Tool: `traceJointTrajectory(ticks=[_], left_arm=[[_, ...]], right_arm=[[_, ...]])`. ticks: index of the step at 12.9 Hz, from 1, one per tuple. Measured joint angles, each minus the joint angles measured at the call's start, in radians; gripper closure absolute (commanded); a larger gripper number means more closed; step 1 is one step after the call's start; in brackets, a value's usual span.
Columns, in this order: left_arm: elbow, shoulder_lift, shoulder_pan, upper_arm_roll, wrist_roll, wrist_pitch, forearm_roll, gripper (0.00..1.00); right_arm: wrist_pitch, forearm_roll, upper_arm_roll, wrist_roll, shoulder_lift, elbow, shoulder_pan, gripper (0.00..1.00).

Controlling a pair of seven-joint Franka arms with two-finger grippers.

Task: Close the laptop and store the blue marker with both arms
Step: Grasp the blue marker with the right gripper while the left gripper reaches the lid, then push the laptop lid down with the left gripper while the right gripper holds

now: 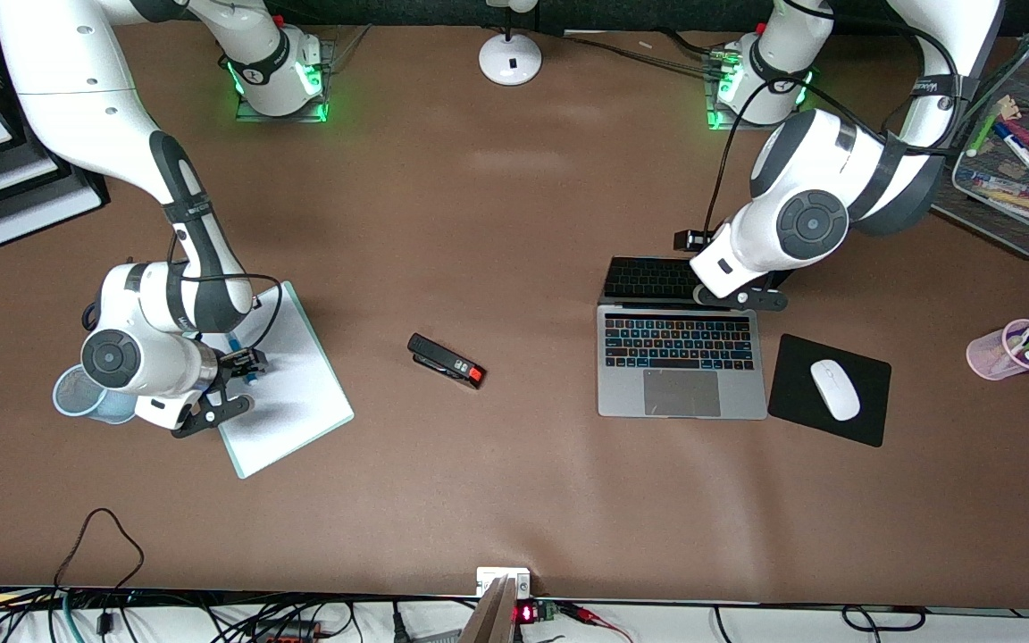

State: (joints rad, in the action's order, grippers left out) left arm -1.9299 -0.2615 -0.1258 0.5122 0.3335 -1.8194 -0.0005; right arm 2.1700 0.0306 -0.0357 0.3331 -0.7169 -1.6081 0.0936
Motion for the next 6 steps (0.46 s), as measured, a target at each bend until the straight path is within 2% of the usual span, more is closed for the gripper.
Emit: traceJointTrajectory(ticks=[3,4,6], left_arm=[[0.001,-0.013,-0.001,-0.001,0.001,-0.056,0.0,0.0],[0.004,-0.02,-0.002,-0.002,0.001,-0.071,0.0,0.0],[0.025,-0.041,-0.004,-0.004,0.002,-0.083,0.0,0.0]], right_arm=[[0.001,0.0,0.0,0.0,-0.009,-0.003,0.0,0.28],[0.003,0.0,0.0,0.0,-0.014,-0.003,-0.001,0.33],[0.005,0.0,0.0,-0.001,-0.021,-0.003,-0.002,0.48]])
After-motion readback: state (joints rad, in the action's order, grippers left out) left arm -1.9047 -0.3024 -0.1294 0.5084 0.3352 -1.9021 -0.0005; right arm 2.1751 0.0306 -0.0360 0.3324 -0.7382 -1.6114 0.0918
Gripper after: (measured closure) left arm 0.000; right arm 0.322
